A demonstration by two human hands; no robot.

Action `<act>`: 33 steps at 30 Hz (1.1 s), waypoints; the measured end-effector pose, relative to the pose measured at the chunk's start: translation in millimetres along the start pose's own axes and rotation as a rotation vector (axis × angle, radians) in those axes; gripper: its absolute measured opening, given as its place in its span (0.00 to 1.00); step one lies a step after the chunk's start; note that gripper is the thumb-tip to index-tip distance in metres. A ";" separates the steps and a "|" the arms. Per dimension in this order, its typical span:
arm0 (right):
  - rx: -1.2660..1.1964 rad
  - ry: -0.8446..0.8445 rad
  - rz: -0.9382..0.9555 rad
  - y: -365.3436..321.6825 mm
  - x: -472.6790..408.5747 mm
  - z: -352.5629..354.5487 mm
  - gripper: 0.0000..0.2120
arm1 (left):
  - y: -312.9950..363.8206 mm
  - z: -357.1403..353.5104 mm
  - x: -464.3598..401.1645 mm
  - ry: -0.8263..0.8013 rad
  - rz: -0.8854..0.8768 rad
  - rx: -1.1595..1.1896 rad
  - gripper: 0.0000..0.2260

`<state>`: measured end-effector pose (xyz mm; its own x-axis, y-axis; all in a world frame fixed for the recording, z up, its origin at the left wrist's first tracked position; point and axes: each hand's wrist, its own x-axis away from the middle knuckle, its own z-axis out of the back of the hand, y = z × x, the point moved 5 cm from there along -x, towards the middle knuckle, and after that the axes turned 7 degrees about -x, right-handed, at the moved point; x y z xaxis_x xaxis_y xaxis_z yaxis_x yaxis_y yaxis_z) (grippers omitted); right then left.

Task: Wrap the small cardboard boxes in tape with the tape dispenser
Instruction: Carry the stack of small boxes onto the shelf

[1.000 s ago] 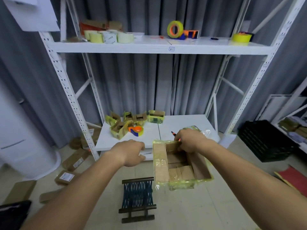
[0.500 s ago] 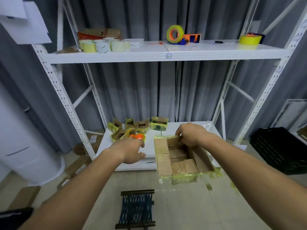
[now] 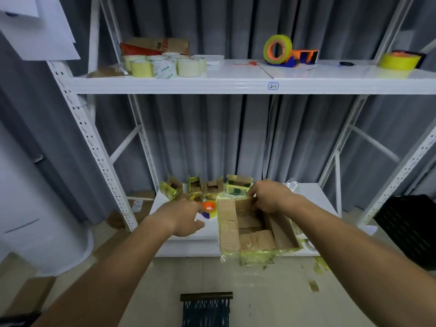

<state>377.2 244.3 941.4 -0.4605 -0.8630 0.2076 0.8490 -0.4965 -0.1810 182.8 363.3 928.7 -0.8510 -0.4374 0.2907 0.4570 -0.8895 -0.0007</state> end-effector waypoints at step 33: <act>-0.088 -0.155 0.097 89.1 -361.9 18.6 0.16 | -103.5 40.8 -327.8 -0.140 0.071 0.008 0.07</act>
<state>624.4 514.0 868.0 -0.3262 -0.8861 0.3293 0.8585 -0.4235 -0.2891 425.0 604.2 872.5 -0.7727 -0.4757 0.4204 0.5167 -0.8559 -0.0187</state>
